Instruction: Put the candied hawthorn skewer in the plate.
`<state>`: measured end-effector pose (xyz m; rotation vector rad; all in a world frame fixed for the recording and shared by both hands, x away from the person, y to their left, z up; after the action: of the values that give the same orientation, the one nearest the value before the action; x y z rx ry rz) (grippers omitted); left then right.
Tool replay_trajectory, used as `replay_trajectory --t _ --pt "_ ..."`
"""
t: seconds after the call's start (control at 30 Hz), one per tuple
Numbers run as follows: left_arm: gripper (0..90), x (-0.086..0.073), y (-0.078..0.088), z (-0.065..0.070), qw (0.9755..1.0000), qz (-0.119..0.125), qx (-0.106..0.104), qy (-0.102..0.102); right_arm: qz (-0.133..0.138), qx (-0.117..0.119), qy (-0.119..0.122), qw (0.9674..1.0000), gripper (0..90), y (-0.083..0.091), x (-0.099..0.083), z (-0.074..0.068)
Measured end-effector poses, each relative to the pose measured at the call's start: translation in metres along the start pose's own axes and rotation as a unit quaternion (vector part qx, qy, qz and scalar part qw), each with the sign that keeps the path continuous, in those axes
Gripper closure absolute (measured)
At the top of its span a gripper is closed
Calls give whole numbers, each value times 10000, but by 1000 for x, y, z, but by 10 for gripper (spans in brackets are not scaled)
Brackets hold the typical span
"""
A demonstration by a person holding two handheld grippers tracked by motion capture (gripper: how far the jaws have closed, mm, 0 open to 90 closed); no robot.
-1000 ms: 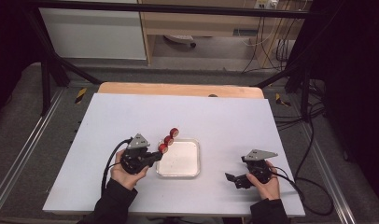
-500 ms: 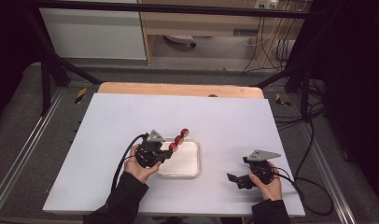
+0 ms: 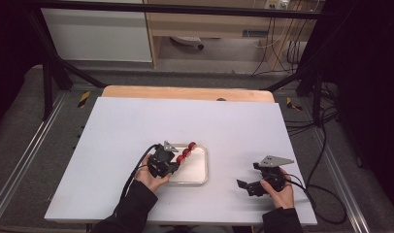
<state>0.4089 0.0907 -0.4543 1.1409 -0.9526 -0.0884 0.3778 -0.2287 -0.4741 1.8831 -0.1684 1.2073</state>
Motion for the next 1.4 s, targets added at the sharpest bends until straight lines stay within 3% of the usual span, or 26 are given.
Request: replay_trajectory --t 0.3,0.6,0.73,0.87,1.17,1.27,1.4 --pt "875 -6 -6 0 9998 -213 39 45 -14 -17 -6 10000 9 -1 -1 0" --pt "866 -7 -7 2 9998 -187 112 17 0 -6 -5 10000 8 -1 -1 0" --pt "805 -7 -5 1 9998 -139 102 -34 7 -10 7 10000 8 0 -1 0" --pt "712 -6 4 0 9998 47 13 -168 19 -17 11 10000 8 0 -1 0" --pt "352 -11 34 -14 9975 477 -355 -369 45 -25 -46 10000 7 1 0 0" --pt "233 -18 44 -21 9969 551 -324 -466 48 -28 -53 10000 7 1 0 0" --pt "138 -31 53 -32 9967 622 -182 -480 36 -37 -44 10000 7 0 0 1"
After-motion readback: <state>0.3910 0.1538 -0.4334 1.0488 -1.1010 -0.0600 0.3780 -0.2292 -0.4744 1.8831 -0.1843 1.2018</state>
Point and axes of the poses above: each handheld gripper's, and its own axes: y roughly backward along the jaws, x roughly out of its top, z roughly to its right, the point moved 4 cm from there along -y, roughly forward along the jaws, and after that the axes turned 1 degree about z, right-handed, at the moved point
